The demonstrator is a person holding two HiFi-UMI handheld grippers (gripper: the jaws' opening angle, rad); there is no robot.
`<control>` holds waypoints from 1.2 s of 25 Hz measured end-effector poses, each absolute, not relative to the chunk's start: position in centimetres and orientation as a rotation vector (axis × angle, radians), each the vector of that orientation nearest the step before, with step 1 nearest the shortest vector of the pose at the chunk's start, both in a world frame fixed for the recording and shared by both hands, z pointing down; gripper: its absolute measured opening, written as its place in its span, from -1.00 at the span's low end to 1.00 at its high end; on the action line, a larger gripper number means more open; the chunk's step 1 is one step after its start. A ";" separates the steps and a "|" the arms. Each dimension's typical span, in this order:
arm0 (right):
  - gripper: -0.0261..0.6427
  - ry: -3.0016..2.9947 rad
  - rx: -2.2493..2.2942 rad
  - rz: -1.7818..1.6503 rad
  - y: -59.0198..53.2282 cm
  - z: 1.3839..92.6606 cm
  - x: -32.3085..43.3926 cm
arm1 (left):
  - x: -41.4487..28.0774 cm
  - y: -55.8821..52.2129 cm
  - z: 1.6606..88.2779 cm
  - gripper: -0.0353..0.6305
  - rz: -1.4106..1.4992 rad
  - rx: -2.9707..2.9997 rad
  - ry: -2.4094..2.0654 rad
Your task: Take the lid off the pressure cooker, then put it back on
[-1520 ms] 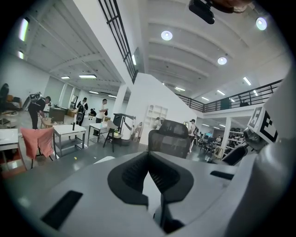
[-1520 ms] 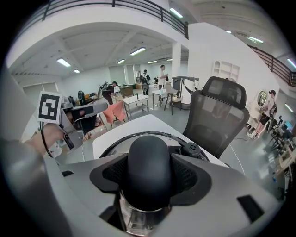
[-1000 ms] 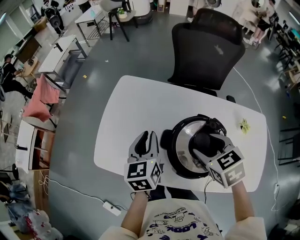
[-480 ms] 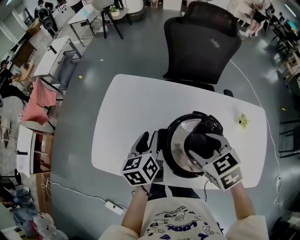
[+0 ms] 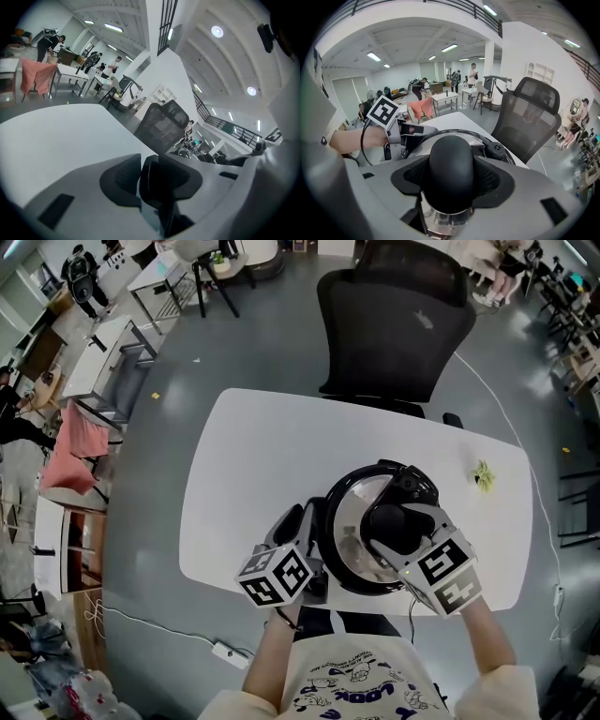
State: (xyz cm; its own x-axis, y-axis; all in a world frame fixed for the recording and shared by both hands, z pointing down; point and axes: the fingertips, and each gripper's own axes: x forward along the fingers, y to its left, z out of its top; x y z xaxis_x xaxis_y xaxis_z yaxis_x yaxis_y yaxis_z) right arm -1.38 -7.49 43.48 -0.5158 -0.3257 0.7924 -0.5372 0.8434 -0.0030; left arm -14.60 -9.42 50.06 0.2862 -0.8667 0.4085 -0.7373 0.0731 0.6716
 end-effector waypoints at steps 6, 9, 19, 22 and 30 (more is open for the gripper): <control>-0.04 -2.131 0.614 0.343 -7.9 43.9 -0.9 | -14.3 -9.9 50.2 -0.52 -0.218 1.671 -1.469; -0.04 -2.080 0.566 0.375 -7.6 43.4 -1.0 | -14.3 -9.9 50.3 -0.53 -0.216 1.670 -1.469; -0.04 -2.090 0.581 0.387 -7.9 44.0 -0.9 | -14.3 -10.0 50.4 -0.47 -0.269 1.610 -1.449; -0.04 -2.090 0.573 0.381 -7.8 44.0 -0.9 | -14.2 -10.0 50.5 -0.50 -0.312 1.587 -1.433; -0.04 -2.095 0.539 0.360 -7.8 44.0 -0.9 | -14.3 -10.1 50.4 -0.53 -0.342 1.575 -1.417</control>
State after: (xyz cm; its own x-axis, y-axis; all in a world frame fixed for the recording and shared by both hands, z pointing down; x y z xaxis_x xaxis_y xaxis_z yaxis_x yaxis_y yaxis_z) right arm -0.86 -7.75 43.98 -0.4872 -0.2381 0.8402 -0.5050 0.8618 -0.0486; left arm -14.31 -10.07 50.36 0.2876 -0.8821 0.3732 -0.6148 0.1288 0.7781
